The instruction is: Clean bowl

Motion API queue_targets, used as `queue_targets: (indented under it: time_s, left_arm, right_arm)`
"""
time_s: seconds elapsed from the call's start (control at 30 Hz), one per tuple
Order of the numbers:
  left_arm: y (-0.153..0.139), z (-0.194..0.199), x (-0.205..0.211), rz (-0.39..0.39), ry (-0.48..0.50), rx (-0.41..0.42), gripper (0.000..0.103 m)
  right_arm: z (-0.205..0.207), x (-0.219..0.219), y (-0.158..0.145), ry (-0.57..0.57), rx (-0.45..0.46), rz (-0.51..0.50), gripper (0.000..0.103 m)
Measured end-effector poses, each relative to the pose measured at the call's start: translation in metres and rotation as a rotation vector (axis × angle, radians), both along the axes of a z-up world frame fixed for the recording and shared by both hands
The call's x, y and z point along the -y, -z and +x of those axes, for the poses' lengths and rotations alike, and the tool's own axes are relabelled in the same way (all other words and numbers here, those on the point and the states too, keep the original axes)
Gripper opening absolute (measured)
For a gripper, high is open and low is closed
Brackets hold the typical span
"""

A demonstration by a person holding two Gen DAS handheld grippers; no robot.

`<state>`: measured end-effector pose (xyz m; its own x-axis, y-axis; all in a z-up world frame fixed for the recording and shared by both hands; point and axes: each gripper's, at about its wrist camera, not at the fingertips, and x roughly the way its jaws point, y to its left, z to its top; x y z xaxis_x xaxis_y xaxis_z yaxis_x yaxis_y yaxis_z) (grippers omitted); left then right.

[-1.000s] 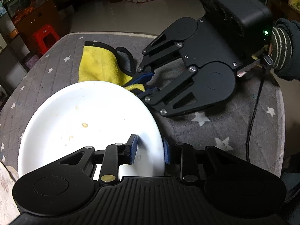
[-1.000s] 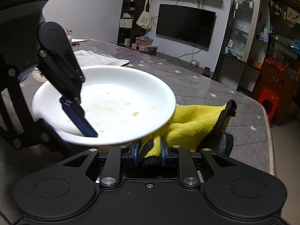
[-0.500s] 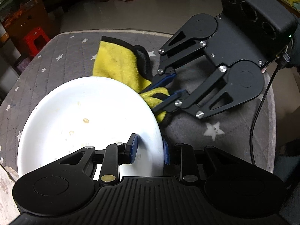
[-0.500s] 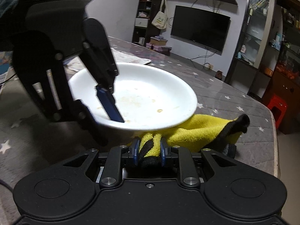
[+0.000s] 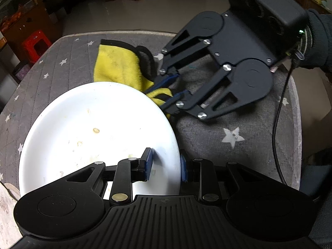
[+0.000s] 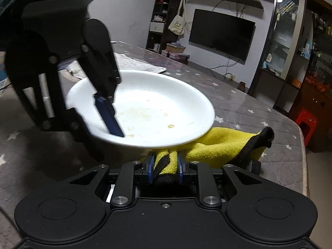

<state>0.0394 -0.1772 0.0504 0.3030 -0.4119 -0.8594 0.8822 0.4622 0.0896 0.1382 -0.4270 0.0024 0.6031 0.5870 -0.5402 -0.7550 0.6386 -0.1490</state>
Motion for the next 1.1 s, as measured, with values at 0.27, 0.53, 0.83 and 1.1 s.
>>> queue_targets:
  time_s: [0.27, 0.53, 0.83, 1.1]
  left_arm:
    - [-0.001, 0.000, 0.001, -0.020, -0.045, -0.012, 0.029]
    - [-0.003, -0.012, -0.006, -0.044, -0.104, -0.010, 0.031]
    - [-0.015, -0.013, -0.022, -0.102, -0.197, 0.000, 0.042]
    - [-0.020, -0.014, -0.031, -0.143, -0.287, 0.021, 0.054]
  right_arm:
    - [-0.011, -0.002, -0.014, 0.012, -0.005, 0.003, 0.024]
    - [-0.021, 0.000, -0.017, 0.086, -0.024, 0.016, 0.024]
    - [-0.023, 0.005, -0.019, 0.182, -0.096, 0.082, 0.021]
    - [-0.024, 0.012, -0.027, 0.244, -0.143, 0.168, 0.021]
